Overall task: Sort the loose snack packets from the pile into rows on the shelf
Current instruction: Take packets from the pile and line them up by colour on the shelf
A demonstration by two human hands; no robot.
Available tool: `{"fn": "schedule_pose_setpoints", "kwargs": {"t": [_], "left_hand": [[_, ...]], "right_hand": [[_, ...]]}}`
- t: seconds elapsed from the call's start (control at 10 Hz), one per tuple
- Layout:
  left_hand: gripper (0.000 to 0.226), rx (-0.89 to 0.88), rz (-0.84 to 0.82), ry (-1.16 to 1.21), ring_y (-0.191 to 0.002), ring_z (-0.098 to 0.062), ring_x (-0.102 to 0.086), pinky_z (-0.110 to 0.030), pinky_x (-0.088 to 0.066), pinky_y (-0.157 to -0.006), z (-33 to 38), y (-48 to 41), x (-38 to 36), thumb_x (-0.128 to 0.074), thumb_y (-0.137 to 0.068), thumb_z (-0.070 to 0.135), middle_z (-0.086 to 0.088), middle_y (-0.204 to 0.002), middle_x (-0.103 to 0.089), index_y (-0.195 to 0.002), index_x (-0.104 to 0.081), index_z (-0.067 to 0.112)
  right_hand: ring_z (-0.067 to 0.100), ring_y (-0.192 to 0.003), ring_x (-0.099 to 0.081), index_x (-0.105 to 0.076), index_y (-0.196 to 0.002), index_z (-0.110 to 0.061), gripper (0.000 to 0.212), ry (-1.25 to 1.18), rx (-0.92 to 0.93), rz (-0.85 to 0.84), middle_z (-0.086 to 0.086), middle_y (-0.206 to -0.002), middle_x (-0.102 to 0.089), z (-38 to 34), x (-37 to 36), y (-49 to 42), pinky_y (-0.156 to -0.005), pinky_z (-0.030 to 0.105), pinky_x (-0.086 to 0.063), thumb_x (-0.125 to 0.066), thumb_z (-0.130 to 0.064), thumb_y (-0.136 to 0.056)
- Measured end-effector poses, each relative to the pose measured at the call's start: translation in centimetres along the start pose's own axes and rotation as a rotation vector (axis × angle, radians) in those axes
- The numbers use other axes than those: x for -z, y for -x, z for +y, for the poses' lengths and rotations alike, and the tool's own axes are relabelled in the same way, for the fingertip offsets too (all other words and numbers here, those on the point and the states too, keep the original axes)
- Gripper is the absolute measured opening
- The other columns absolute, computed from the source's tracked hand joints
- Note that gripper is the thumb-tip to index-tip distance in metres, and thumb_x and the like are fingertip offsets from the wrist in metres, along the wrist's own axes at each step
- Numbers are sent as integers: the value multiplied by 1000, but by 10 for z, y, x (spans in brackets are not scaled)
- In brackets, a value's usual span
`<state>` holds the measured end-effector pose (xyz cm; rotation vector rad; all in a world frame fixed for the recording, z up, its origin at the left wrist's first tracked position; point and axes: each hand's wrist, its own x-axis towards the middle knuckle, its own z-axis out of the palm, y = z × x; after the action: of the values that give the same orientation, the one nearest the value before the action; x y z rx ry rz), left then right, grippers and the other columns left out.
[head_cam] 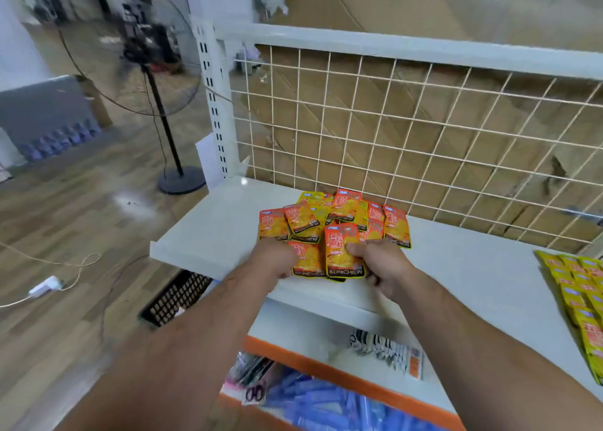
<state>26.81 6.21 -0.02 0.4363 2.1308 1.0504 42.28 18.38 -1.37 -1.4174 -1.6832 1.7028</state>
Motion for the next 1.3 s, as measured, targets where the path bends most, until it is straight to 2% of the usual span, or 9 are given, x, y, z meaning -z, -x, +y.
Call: {"fn": "schedule_pose_setpoints", "kwargs": {"t": [0.2,0.4,0.6,0.7,0.8,0.9,1.0,1.1,1.3], "left_hand": [[8,17,-173,103,-56,-20,-39,-22,-24,-50,-18,19,-26,-67,-82,8,-11,-58,-51,-84,-64,1],[21,-200,-329,56,-58,-20,-43,-26,-31,-54,-10,48,-56,-68,-88,10,-9,-69,-52,-72,-55,13],[28,-327,-429,49,-45,0,-50,-13,-34,-38,-1,86,-98,-65,-90,6,5,-65,-60,-67,-55,18],[21,-374,-449,31,-59,-10,-54,-18,-37,-46,5,103,-124,-66,-88,5,-1,-73,-63,-71,-58,15],[12,-396,-509,14,-53,-7,-56,-14,-39,-40,12,132,-163,-65,-89,1,-5,-75,-65,-80,-60,8],[12,-420,-559,-21,-66,-16,-64,-23,-46,-55,20,164,-212,-67,-87,3,-7,-82,-70,-79,-62,10],[10,-427,-576,-24,-63,-16,-62,-22,-45,-53,26,192,-251,-68,-85,2,-6,-78,-70,-80,-64,9],[10,-430,-602,-33,-68,-20,-59,-28,-43,-62,33,232,-305,-71,-80,7,-6,-76,-70,-76,-65,13],[15,-433,-649,-7,-65,-17,-54,-25,-41,-57,47,294,-394,-73,-81,6,-3,-77,-62,-78,-61,14]], "right_hand": [[14,-47,-31,-51,-73,-16,25,-62,-80,57,6,-63,-46,18,17,36,-40,20,-20,-70,-20,-89],[12,-41,-32,-57,-80,-10,19,-21,-40,156,1,-52,-49,40,56,82,-42,21,-22,-72,-19,-89],[8,-31,-42,-53,-69,-9,28,-116,-4,266,0,-48,-53,57,101,127,-35,18,-29,-69,-10,-92],[16,-41,-33,-47,-63,-13,36,-98,3,319,4,-51,-44,74,129,139,-41,22,-23,-71,-12,-90],[20,-53,-31,-44,-64,-13,37,-87,11,376,10,-61,-41,98,175,161,-42,24,-24,-72,-13,-89],[19,-48,-30,-44,-72,-10,31,-115,15,392,18,-70,-44,121,225,189,-39,22,-26,-68,-13,-92],[18,-40,-29,-41,-67,-11,37,-115,24,441,11,-54,-39,136,264,212,-39,23,-23,-67,-12,-92],[16,-39,-31,-42,-66,-12,36,-109,30,495,12,-60,-39,155,320,241,-41,24,-23,-68,-11,-91],[19,-47,-34,-42,-58,-14,43,-103,34,540,14,-61,-44,189,417,285,-41,24,-27,-69,-13,-91]]}}
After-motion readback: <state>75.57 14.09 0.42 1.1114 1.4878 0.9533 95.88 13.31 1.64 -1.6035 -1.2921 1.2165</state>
